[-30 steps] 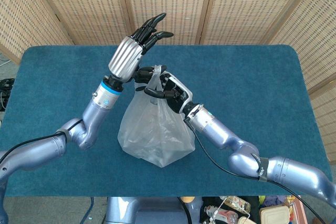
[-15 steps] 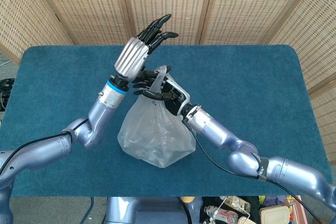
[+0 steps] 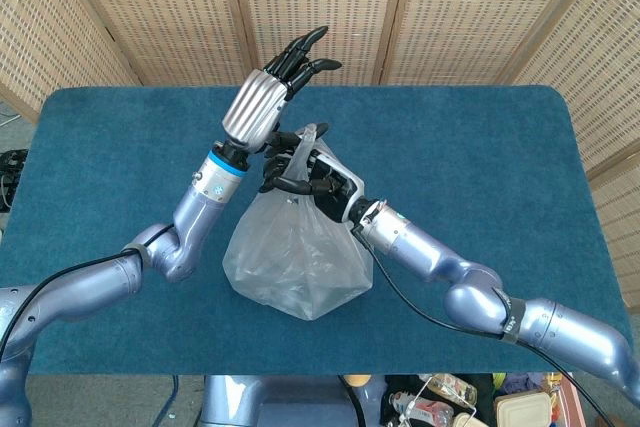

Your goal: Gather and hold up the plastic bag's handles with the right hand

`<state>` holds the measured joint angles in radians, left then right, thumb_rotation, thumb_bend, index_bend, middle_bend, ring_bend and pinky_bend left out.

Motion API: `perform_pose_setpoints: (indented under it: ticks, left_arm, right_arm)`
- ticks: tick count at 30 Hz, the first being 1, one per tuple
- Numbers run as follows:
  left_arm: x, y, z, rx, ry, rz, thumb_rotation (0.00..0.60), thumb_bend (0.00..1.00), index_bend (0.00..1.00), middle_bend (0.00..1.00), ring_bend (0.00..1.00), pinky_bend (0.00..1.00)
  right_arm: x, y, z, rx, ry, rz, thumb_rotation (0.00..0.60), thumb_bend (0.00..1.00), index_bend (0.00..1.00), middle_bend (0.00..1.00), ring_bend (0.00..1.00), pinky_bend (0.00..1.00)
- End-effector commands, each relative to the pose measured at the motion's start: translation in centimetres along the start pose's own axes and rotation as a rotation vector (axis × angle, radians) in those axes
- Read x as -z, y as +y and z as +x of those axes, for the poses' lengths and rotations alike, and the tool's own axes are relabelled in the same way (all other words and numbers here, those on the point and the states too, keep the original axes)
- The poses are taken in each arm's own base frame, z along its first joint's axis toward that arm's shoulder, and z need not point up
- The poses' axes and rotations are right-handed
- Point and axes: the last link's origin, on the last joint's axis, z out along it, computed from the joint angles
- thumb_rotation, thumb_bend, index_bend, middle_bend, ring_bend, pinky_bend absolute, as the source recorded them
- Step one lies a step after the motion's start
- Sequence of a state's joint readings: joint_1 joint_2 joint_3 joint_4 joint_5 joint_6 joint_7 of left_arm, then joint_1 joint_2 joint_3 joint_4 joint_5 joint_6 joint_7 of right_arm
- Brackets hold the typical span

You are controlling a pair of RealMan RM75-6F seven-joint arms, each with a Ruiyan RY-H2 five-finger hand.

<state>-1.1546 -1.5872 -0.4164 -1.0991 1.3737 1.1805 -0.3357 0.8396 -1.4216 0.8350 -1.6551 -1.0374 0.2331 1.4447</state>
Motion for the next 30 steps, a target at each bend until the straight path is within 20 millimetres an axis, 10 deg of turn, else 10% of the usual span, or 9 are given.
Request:
perform_pose_setpoints:
  ticks: [1, 4, 11, 30]
  left_arm:
    - [0.1, -0.2, 0.0, 0.001, -0.003, 0.005, 0.6, 0.27, 0.2, 0.0, 0.07, 0.23]
    - [0.2, -0.3, 0.0, -0.002, -0.007, 0.009, 0.6, 0.27, 0.19, 0.0, 0.07, 0.23]
    - [0.5, -0.5, 0.1, 0.008, -0.011, 0.018, 0.6, 0.26, 0.13, 0.0, 0.05, 0.23]
    - [1.2, -1.4, 2.3, 0.005, -0.126, 0.037, 0.557, 0.0, 0.0, 0.0, 0.0, 0.11]
  right_arm:
    - [0.1, -0.1, 0.2, 0.001, 0.005, -0.003, 0.6, 0.01, 0.47, 0.59, 0.55, 0.42]
    - [0.1, -0.1, 0.3, -0.002, 0.009, -0.004, 0.6, 0.18, 0.49, 0.61, 0.58, 0.43]
    - [0.1, -0.1, 0.5, 0.003, 0.013, -0.023, 0.6, 0.96, 0.59, 0.71, 0.72, 0.48]
    - [0.2, -0.5, 0.9, 0.037, 0.013, -0.076, 0.6, 1.0, 0.62, 0.79, 0.81, 0.56]
